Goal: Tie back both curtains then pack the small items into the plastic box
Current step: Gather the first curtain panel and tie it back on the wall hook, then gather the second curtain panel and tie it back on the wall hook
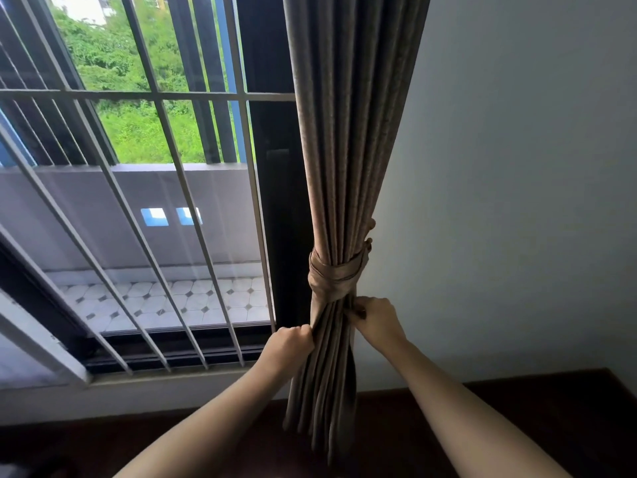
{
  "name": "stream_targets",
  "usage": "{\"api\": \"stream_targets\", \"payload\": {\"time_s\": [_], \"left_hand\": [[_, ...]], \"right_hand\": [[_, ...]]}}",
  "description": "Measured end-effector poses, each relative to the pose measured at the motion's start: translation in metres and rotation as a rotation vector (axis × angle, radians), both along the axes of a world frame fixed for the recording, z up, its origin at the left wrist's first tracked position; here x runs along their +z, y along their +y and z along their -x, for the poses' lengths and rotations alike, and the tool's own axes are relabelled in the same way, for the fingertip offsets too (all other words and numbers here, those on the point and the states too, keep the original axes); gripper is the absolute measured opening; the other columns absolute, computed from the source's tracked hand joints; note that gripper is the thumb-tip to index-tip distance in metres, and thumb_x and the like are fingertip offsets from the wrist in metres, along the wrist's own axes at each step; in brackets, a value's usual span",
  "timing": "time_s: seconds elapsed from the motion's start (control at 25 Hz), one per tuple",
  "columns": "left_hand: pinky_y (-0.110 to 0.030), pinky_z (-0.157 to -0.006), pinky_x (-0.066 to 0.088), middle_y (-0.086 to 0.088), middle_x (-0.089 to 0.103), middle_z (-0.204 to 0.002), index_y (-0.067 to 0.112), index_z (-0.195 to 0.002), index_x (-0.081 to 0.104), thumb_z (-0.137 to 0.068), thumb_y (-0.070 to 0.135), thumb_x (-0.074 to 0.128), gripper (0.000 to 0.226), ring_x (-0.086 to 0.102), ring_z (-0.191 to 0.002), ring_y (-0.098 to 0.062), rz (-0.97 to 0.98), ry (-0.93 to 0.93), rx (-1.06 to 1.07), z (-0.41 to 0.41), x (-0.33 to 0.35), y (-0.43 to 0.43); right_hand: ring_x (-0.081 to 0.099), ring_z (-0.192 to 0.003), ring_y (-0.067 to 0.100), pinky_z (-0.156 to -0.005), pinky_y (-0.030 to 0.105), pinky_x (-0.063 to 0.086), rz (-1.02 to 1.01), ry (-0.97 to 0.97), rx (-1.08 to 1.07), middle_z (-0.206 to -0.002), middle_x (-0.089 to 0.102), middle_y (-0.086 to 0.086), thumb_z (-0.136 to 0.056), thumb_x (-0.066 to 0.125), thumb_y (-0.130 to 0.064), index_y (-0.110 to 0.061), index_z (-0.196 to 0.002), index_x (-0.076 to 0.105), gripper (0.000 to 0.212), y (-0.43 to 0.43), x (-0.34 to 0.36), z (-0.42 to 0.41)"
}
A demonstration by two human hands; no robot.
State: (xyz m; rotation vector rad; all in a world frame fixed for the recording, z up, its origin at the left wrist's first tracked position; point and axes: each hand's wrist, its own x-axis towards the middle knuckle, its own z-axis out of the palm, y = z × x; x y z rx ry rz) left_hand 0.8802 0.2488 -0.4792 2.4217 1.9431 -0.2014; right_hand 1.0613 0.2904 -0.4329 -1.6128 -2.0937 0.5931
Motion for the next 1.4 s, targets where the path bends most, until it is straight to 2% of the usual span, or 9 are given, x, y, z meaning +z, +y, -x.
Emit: {"api": "stream_targets", "payload": {"time_s": [0.16, 0.32, 0.44, 0.56, 0.68, 0.8, 0.96, 1.16, 1.4], "left_hand": [[-0.041, -0.072, 0.048, -0.02, 0.065, -0.098, -0.002, -0.101, 0.056, -0.091, 0.007, 0.037, 0.023, 0.063, -0.09, -0.041, -0.02, -0.076, 0.018, -0.002, 0.013, 0.013], [-0.037, -0.061, 0.046, -0.016, 0.066, -0.081, 0.005, -0.086, 0.058, -0.08, 0.037, 0.039, 0.038, 0.063, -0.074, -0.037, -0.101, -0.261, 0.027, 0.021, 0.024, 0.013], [-0.037, -0.065, 0.051, -0.016, 0.068, -0.089, 0.002, -0.103, 0.06, -0.082, 0.037, 0.04, 0.045, 0.064, -0.079, -0.034, -0.143, -0.258, 0.074, 0.044, 0.033, 0.007], [-0.037, -0.071, 0.046, -0.018, 0.067, -0.101, 0.003, -0.105, 0.058, -0.09, 0.033, 0.046, 0.037, 0.063, -0.092, -0.038, -0.2, -0.219, 0.176, 0.079, 0.057, 0.014], [-0.039, -0.077, 0.047, -0.02, 0.066, -0.105, 0.002, -0.103, 0.059, -0.09, 0.037, 0.041, 0.042, 0.062, -0.097, -0.038, -0.235, -0.203, 0.321, 0.144, 0.087, 0.007], [-0.04, -0.086, 0.048, -0.017, 0.061, -0.122, 0.004, -0.116, 0.058, -0.084, 0.046, 0.027, 0.061, 0.061, -0.106, -0.034, -0.28, -0.181, 0.44, 0.233, 0.111, -0.015], [-0.037, -0.108, 0.032, -0.01, 0.033, -0.152, 0.009, -0.141, 0.039, -0.096, 0.034, 0.042, 0.052, 0.036, -0.137, -0.026, -0.333, -0.155, 0.633, 0.346, 0.138, -0.056], [-0.035, -0.112, 0.025, -0.008, 0.025, -0.155, 0.011, -0.147, 0.026, -0.097, 0.038, 0.035, 0.058, 0.021, -0.144, -0.023, -0.356, -0.1, 0.807, 0.463, 0.153, -0.112], [-0.036, -0.113, 0.024, -0.009, 0.026, -0.155, 0.01, -0.147, 0.025, -0.098, 0.039, 0.034, 0.058, 0.022, -0.144, -0.024, -0.388, -0.089, 1.006, 0.573, 0.169, -0.16]], "right_hand": [[0.06, -0.066, 0.028, -0.059, 0.03, 0.039, 0.028, -0.064, -0.02, -0.069, 0.064, 0.013, -0.091, 0.052, -0.029, -0.011, -0.067, 0.056, 0.03, -0.003, 0.004, 0.007], [0.063, -0.074, 0.029, -0.058, 0.029, 0.044, 0.063, -0.207, -0.085, -0.073, 0.061, 0.008, -0.086, 0.053, -0.042, -0.009, -0.073, 0.058, 0.035, -0.013, 0.011, 0.011], [0.065, -0.079, 0.027, -0.066, 0.033, 0.051, 0.011, -0.197, 0.043, -0.08, 0.069, 0.009, -0.087, 0.052, -0.046, -0.009, -0.081, 0.068, 0.04, -0.025, 0.021, 0.042], [0.065, -0.086, 0.029, -0.073, 0.036, 0.051, -0.127, -0.124, 0.204, -0.087, 0.071, 0.008, -0.087, 0.049, -0.048, -0.014, -0.09, 0.07, 0.04, -0.025, 0.04, 0.097], [0.062, -0.102, 0.03, -0.084, 0.038, 0.048, -0.188, -0.075, 0.316, -0.108, 0.069, 0.008, -0.089, 0.048, -0.047, -0.014, -0.111, 0.065, 0.043, -0.012, 0.064, 0.166], [0.059, -0.108, 0.03, -0.087, 0.038, 0.046, -0.241, -0.067, 0.469, -0.119, 0.064, 0.01, -0.092, 0.046, -0.046, -0.01, -0.121, 0.057, 0.047, -0.005, 0.084, 0.245], [0.058, -0.109, 0.033, -0.087, 0.038, 0.045, -0.35, 0.011, 0.615, -0.122, 0.06, 0.015, -0.094, 0.047, -0.042, -0.005, -0.124, 0.051, 0.048, -0.012, 0.101, 0.356], [0.037, -0.135, 0.029, -0.111, 0.035, 0.029, -0.365, 0.108, 0.751, -0.145, 0.041, 0.018, -0.093, 0.047, -0.041, 0.0, -0.14, 0.035, 0.063, -0.045, 0.112, 0.493], [0.021, -0.144, 0.025, -0.117, 0.034, 0.015, -0.392, 0.118, 0.904, -0.154, 0.024, 0.014, -0.089, 0.026, -0.056, -0.004, -0.146, 0.022, 0.077, -0.084, 0.113, 0.614]]}}
